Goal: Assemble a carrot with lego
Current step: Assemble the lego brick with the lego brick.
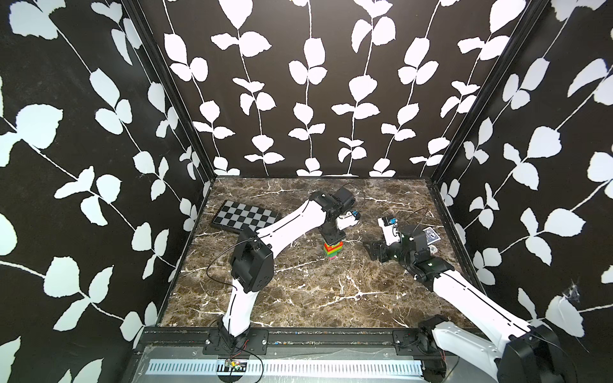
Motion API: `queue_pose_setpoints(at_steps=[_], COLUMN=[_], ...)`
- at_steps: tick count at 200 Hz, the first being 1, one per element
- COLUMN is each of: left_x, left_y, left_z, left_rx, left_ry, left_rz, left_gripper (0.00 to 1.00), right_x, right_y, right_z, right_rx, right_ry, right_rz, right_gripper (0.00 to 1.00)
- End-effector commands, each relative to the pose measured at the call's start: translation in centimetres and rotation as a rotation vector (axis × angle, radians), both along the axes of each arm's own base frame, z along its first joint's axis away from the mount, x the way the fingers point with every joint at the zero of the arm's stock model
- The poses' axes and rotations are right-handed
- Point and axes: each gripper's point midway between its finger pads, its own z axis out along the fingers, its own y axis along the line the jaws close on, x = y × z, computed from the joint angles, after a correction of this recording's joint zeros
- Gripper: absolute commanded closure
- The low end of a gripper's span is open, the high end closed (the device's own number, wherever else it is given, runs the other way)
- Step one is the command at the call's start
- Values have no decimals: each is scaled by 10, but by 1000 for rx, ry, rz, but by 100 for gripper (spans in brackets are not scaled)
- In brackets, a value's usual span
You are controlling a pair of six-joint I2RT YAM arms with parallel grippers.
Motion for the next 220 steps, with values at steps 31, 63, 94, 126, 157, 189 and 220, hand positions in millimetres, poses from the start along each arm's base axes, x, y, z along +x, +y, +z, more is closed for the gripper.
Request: queue_pose_setpoints(at_steps=[31,63,94,126,157,189,220], left_x=[-8,-10,-11,-15,-18,-20,-23], left_y=[5,2,4,6,12,22,24], left_z=[25,27,19,2,-12,-21,-25], left_rx=[-39,-63,-44,-8,43,96,105], left_ry=[-17,-2,6,44,61,71,86], left_rz=[13,17,26,35,49,72,71], left_gripper=[74,73,73,74,74,74,74], right_x=[0,0,0,0,0,0,0], right_y=[1,2,1,1,1,1,1], right_z=[-2,-3,-3,-3,-4,-4,-5], right_rx=[20,21,20,18,16,16,17], right_ry=[-10,-7,-8,-8,-8,-6,-6], right_rz=[0,0,1,-3,-2,-2,-3], right_gripper=[14,13,13,13,13,13,13])
